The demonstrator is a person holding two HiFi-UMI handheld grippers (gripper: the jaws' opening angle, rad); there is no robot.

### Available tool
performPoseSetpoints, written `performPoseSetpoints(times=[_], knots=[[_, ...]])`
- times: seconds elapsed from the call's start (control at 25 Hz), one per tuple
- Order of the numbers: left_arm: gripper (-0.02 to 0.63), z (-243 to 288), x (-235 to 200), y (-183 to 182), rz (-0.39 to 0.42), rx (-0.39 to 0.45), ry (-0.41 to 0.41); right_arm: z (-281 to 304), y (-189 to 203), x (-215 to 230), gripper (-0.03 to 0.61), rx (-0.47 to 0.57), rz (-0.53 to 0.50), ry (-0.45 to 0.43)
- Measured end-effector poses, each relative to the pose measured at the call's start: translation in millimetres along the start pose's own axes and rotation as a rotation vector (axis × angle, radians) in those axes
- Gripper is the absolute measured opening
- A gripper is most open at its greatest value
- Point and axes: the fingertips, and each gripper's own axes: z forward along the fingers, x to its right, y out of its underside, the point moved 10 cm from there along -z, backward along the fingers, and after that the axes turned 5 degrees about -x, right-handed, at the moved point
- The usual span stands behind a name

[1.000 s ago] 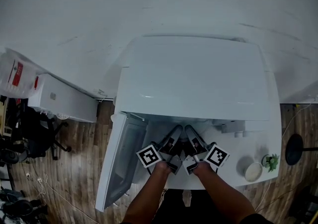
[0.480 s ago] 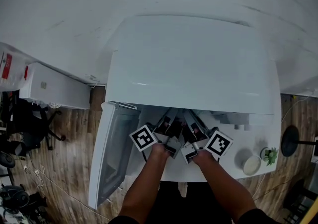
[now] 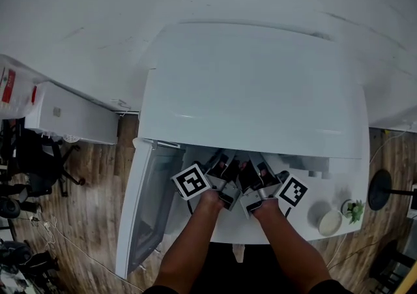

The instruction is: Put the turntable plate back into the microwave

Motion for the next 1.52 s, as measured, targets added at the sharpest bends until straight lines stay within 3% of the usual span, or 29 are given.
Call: performPoseSetpoints(times=[0.2,0.36,0.56,0.8,0.96,1.08,1.28,1.44,1.52], knots=[[0.123,-8,0,-10,0.091,-0.055,-0.052,5,5,4,0.091,0.039,0.044,-0.019],[0.123,-21,-1,-3,-0.001,-0.008,-0.046,6,4,8,0.087,0.066,0.043,0.002],[0.115,-31,1,-2,0.016,0.028,-0.054,11,3,8,0.086,0.072,0.031,0.02],[0.083,-31,-2,1,-0.086,0.063,-0.016,9,6,8,0.084,0.054,-0.019,0.092],[0.074,-23,-6,2,-0.116,0.059,-0.001,0,5,11,0.092,0.073,0.01,0.088],[0.071,-18,-6,1,-0.13,0.07,0.001,-7,6,9,0.093,0.059,-0.026,0.093],[0.071,-15,-3,-4,-0.103,0.083,-0.02,-12,10,6,0.041,0.012,-0.088,0.12],[0.078,-21,-6,-4,-0.02,0.058,-0.124,-7,9,10,0.043,0.019,-0.052,0.118],[0.081,-26,-7,-1,-0.021,0.053,-0.144,-6,8,13,0.04,0.013,-0.05,0.131]])
